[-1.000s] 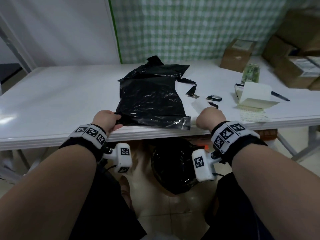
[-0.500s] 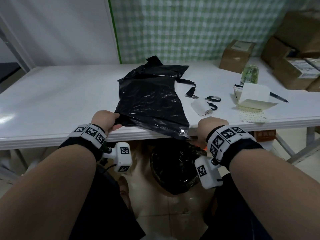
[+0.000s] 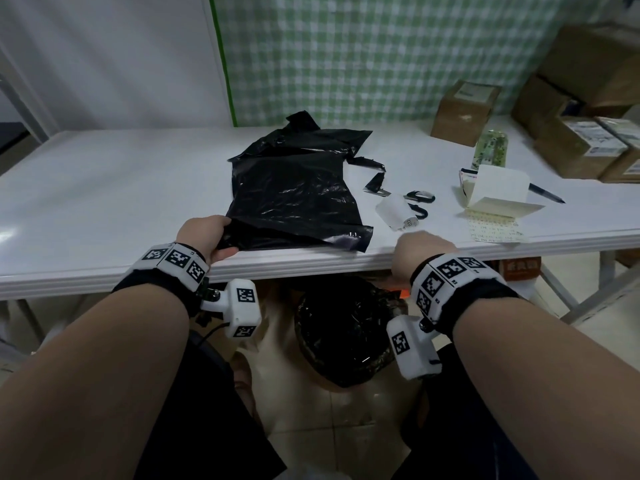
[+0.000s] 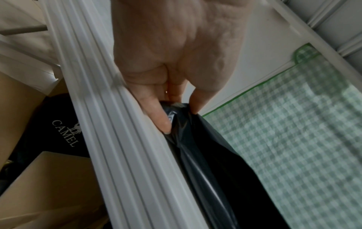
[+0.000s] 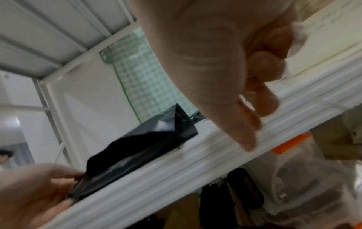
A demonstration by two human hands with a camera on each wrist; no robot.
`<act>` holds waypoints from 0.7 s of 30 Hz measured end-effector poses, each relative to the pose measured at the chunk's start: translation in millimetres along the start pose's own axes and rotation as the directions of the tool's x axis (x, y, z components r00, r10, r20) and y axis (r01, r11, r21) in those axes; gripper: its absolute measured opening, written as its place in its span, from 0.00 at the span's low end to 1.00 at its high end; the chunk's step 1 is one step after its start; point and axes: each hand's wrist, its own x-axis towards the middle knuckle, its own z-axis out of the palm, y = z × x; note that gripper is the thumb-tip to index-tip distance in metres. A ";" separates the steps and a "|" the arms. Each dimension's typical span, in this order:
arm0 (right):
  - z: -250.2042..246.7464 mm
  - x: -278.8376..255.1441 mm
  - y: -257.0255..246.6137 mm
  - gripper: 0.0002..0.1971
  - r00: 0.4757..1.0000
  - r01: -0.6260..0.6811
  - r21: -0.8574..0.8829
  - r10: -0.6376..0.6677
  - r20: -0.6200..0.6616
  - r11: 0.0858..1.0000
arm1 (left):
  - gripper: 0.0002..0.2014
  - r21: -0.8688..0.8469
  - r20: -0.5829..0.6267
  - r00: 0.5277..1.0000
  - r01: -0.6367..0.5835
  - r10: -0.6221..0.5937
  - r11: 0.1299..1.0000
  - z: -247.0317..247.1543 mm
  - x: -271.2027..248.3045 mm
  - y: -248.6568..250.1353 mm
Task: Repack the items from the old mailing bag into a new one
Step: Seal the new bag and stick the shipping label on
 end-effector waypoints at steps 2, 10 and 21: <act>-4.4 2.9 -5.6 0.08 0.997 -0.004 0.215 0.020 -0.072 0.977 | 0.02 -0.022 0.013 1.000 0.014 -0.013 1.000 0.5 -3.4 2.6; -1.2 10.6 -24.6 0.22 0.972 0.219 0.812 -0.047 -0.231 0.542 | 0.09 -0.171 0.089 0.995 0.064 -0.049 0.983 -3.2 -21.8 12.1; 3.2 31.6 -44.9 0.23 0.965 0.183 0.919 0.114 -0.235 0.349 | 0.17 -0.250 0.259 0.958 0.189 -0.123 0.950 -18.9 -22.4 17.6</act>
